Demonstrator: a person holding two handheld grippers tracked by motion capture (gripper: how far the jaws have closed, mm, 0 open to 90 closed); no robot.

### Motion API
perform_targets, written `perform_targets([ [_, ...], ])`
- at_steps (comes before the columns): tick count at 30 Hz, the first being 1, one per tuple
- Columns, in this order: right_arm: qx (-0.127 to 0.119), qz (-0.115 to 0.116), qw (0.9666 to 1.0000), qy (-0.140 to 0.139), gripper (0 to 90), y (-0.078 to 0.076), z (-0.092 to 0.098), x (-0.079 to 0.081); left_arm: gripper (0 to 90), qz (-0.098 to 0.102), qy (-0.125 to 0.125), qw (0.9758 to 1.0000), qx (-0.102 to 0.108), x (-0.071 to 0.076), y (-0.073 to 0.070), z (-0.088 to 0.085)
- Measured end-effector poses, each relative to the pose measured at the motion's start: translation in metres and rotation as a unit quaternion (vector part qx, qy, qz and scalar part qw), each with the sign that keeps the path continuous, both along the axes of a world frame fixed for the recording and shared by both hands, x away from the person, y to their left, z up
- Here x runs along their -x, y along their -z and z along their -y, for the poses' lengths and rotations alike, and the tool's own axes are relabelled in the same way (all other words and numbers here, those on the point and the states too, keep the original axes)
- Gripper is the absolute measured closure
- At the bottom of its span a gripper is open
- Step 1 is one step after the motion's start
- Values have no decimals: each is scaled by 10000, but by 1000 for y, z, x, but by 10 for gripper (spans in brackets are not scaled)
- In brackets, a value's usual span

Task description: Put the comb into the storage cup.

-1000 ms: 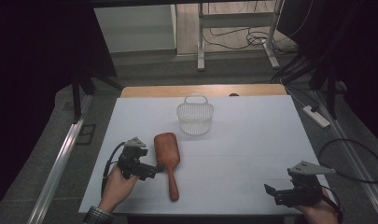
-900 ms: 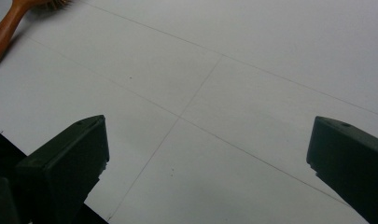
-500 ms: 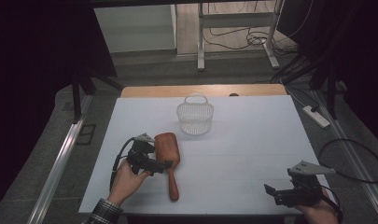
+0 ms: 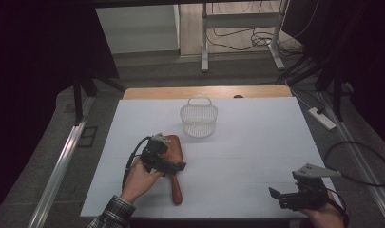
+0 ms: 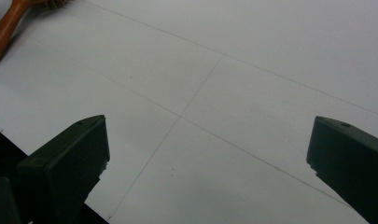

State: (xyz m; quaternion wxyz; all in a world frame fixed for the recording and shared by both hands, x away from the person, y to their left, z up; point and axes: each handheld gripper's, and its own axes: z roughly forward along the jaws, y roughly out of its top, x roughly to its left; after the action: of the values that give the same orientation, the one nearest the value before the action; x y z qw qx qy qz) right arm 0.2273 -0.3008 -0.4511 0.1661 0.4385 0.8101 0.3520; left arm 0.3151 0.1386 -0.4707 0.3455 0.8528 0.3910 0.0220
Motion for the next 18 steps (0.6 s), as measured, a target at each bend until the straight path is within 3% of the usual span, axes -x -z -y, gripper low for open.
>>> perform_targets([
  [8,19,-10,10000,-11,0,0,0,0,0,-43,164,9998,-81,-4,3,17],
  [12,25,-22,10000,-20,0,0,-1,0,21,-1,151,9995,-292,-1,5,20],
  [14,34,-17,10000,-26,0,0,-1,0,82,24,122,9992,-373,0,5,20],
  [18,52,-6,10000,-29,0,0,-1,0,324,-21,159,9993,-326,1,4,18],
])
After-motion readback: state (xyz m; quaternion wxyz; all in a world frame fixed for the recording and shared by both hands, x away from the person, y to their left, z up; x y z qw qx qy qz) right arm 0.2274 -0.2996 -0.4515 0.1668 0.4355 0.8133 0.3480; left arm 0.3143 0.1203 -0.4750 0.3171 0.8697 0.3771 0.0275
